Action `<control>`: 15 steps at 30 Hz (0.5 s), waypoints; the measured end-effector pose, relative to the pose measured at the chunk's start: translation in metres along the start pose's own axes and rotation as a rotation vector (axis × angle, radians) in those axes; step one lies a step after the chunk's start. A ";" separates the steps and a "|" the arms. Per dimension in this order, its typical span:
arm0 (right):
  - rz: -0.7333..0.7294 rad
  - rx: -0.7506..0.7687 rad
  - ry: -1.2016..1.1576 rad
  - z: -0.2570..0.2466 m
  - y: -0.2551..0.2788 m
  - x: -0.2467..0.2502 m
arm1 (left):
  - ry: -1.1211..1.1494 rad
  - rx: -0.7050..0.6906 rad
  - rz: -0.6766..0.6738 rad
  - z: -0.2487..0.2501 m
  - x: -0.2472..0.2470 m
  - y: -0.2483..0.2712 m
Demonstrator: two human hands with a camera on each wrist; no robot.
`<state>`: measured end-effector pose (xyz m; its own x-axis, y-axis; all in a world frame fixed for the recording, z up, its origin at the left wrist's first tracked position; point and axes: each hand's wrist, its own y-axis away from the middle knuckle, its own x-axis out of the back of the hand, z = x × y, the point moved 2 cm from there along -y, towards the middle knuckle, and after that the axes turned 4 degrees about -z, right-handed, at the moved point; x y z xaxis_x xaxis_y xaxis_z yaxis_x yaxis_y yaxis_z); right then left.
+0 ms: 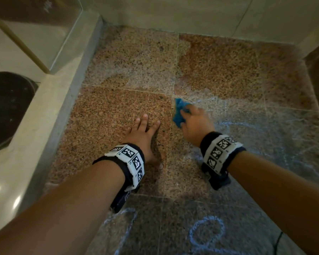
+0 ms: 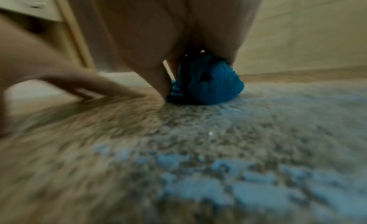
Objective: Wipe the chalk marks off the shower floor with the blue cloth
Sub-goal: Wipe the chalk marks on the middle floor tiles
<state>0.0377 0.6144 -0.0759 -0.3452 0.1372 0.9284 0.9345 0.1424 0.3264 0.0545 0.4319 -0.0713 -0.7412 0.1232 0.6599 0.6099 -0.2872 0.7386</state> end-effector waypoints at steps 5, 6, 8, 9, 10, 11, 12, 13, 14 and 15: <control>-0.089 0.324 0.172 -0.004 -0.003 -0.008 | 0.005 0.000 -0.014 0.000 0.000 -0.001; -0.093 0.270 0.183 0.006 -0.008 -0.001 | 0.007 0.000 -0.014 0.000 0.000 -0.001; -0.096 0.148 0.166 0.024 -0.014 0.011 | 0.010 -0.002 -0.012 0.000 0.001 -0.001; -0.106 0.122 0.119 0.027 -0.014 0.016 | 0.009 -0.002 -0.012 0.000 0.001 -0.001; -0.107 0.127 0.060 0.029 -0.015 0.015 | 0.008 -0.003 -0.010 0.001 0.001 0.000; -0.110 0.150 0.019 0.027 -0.015 0.012 | 0.008 -0.004 -0.008 0.000 0.000 0.000; -0.117 0.201 0.001 0.022 -0.014 0.010 | 0.010 -0.004 -0.004 0.001 0.000 0.000; -0.134 0.256 0.017 0.016 -0.011 0.008 | 0.010 -0.004 0.000 0.001 0.001 0.000; -0.144 0.338 0.072 0.007 -0.009 0.005 | 0.009 -0.004 0.001 0.001 0.001 0.001; -0.131 0.432 0.131 -0.004 -0.005 0.004 | 0.008 -0.003 0.001 0.001 0.001 0.001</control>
<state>0.0319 0.6106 -0.0735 -0.4177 -0.0299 0.9081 0.7522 0.5492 0.3640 0.0549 0.4327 -0.0701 -0.7430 0.1153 0.6592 0.6095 -0.2903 0.7377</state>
